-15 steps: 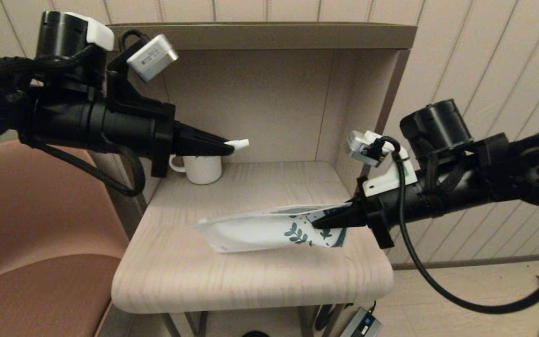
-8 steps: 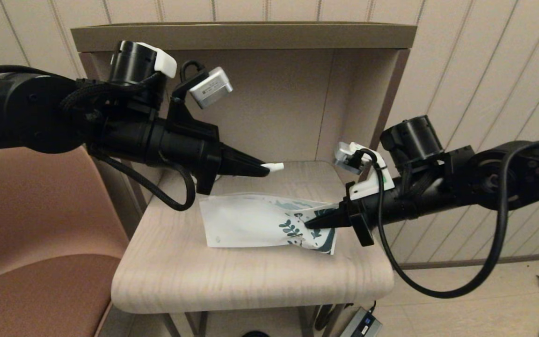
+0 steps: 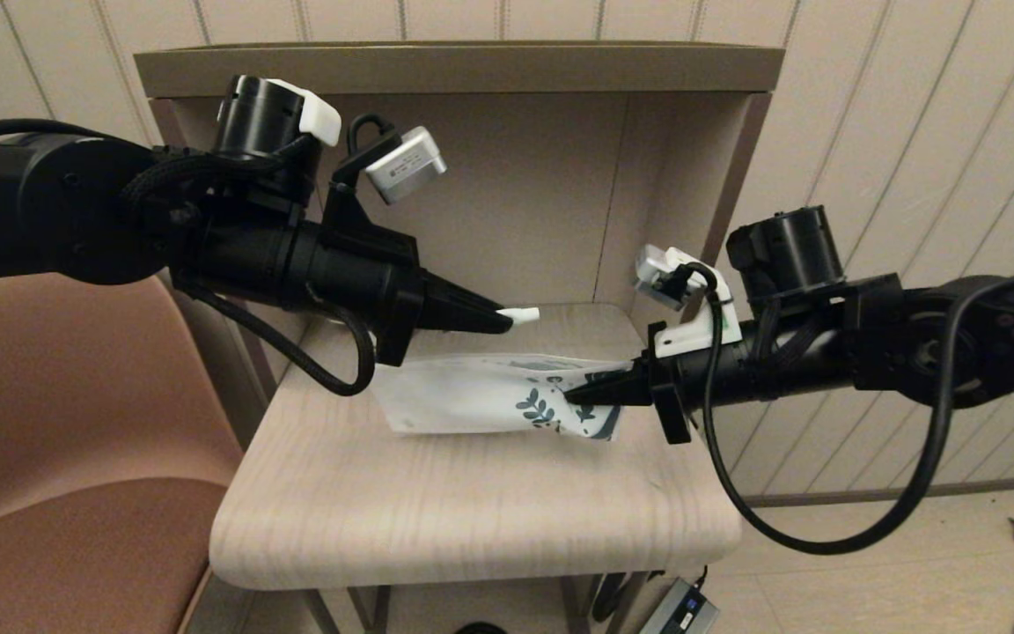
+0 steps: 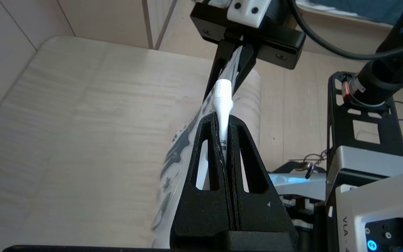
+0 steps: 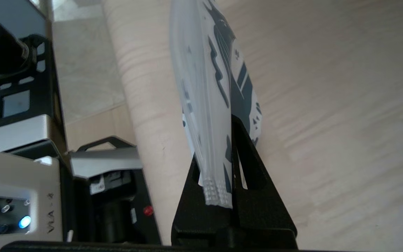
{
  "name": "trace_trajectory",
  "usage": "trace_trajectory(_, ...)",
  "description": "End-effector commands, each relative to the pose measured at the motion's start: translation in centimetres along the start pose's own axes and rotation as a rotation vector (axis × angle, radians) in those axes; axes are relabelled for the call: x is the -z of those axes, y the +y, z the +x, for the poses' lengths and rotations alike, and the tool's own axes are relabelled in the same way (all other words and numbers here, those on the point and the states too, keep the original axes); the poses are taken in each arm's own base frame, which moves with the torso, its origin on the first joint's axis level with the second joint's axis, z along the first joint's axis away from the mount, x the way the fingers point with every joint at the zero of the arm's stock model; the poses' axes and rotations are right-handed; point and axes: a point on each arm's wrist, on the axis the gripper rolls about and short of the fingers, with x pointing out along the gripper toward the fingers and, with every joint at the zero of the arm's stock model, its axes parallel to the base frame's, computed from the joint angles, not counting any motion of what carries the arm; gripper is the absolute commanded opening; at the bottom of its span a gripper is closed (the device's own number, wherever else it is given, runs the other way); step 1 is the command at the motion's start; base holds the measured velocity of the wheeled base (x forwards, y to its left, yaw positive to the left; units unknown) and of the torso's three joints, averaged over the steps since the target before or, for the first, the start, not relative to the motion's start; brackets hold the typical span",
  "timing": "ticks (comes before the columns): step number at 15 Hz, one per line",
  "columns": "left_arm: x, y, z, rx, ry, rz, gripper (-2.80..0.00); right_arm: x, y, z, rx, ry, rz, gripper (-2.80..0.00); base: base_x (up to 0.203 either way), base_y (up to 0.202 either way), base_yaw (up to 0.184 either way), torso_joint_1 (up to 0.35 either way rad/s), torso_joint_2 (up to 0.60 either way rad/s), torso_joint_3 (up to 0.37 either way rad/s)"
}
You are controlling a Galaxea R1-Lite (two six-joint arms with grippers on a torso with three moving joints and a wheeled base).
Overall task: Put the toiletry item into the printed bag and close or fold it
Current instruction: Place the toothpaste in the storage bag
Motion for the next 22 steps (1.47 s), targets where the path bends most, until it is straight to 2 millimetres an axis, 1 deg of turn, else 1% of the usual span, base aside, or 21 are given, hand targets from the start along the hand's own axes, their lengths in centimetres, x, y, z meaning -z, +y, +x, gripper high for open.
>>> trace_trajectory(1, -0.3, -0.1, -0.2, 0.004, -0.008, 0.009, -2.80, 0.3, 0.2, -0.1, -0.001, -0.010, -0.008, -2.80, 0.000, 0.000, 0.000, 0.000, 0.00, 0.000)
trace_trajectory(4, 0.1, -0.1, 0.1, 0.008, 0.004, -0.001, -2.80, 1.4, -0.3, 0.8, -0.008, 0.007, 0.012, -2.80, 0.000, 0.000, 0.000, 0.000, 0.00, 0.000)
trace_trajectory(5, 0.2, -0.1, 0.4, 0.014, 0.007, -0.002, -2.80, 1.4, -0.4, 0.9, -0.007, 0.008, 0.012, -2.80, 0.000, 0.000, 0.000, 0.000, 0.00, 0.000)
trace_trajectory(9, 1.3, -0.1, 2.3, 0.064, 0.035, -0.027, -2.80, 1.3, -0.4, 0.8, -0.008, 0.006, 0.011, -2.80, 0.000, 0.000, 0.000, 0.000, 0.00, 0.000)
trace_trajectory(12, 1.4, -0.4, 3.5, 0.092, 0.047, -0.025, -2.80, 1.4, -0.4, 0.8, -0.008, 0.007, 0.010, -2.80, 0.000, 0.000, 0.000, 0.000, 0.00, 0.000)
trace_trajectory(17, 1.8, -0.2, 4.5, 0.101, 0.057, -0.030, -2.80, 1.2, 0.0, 0.8, -0.017, 0.004, 0.006, -2.80, 0.000, 0.000, 0.000, 0.000, 0.00, 0.000)
trace_trajectory(22, 1.7, 0.4, 5.0, 0.099, 0.055, -0.027, -2.80, 0.7, 0.6, 0.2, -0.019, -0.008, -0.008, -2.80, 0.000, 0.000, 0.000, 0.000, 0.00, 0.000)
